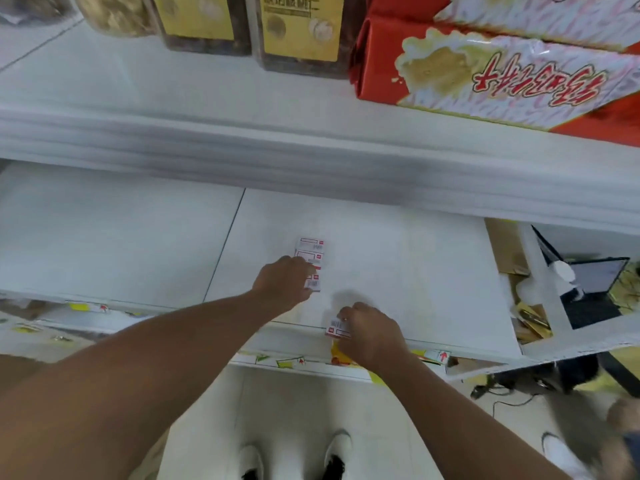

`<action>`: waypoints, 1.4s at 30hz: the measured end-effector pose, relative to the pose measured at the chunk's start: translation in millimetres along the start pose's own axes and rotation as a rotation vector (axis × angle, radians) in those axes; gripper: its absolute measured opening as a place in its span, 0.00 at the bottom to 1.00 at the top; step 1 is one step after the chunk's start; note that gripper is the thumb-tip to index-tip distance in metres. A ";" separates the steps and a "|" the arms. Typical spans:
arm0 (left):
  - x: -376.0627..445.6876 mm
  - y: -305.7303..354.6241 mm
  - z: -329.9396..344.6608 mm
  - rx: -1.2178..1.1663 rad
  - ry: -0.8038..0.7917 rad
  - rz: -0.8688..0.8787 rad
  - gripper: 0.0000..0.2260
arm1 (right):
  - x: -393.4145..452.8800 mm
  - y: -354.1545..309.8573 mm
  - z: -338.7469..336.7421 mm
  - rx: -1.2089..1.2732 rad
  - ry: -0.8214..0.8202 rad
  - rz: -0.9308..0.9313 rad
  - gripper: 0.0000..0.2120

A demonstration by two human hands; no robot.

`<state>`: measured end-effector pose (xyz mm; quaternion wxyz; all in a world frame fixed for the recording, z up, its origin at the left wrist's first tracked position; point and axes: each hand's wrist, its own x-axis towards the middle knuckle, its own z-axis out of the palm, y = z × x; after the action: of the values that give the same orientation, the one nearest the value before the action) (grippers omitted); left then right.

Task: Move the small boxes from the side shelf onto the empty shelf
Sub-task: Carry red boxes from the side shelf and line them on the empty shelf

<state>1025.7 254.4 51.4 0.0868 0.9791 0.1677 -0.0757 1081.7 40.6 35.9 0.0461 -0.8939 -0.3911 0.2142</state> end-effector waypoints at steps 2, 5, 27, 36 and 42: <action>11.5 -9.0 7.2 -0.007 0.013 0.010 0.23 | 7.1 -4.3 2.1 0.011 0.000 0.008 0.20; 27.1 -19.7 18.5 -0.016 0.042 0.038 0.23 | 16.1 -11.2 6.4 0.045 0.033 0.050 0.20; -61.0 -108.8 60.9 -0.340 0.245 -0.112 0.13 | 84.8 -78.0 22.0 -0.080 0.112 -0.005 0.24; -70.8 -57.0 68.3 -0.688 0.145 -0.240 0.17 | 56.1 -65.0 38.3 0.320 0.357 0.146 0.19; -49.8 -28.3 53.4 -1.192 0.125 -0.527 0.21 | 36.2 -84.2 33.8 1.264 0.437 0.454 0.13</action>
<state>963.2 254.6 4.2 0.5832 0.6920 0.4198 0.0686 1032.2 121.9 13.9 0.5880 -0.7779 0.0224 0.2203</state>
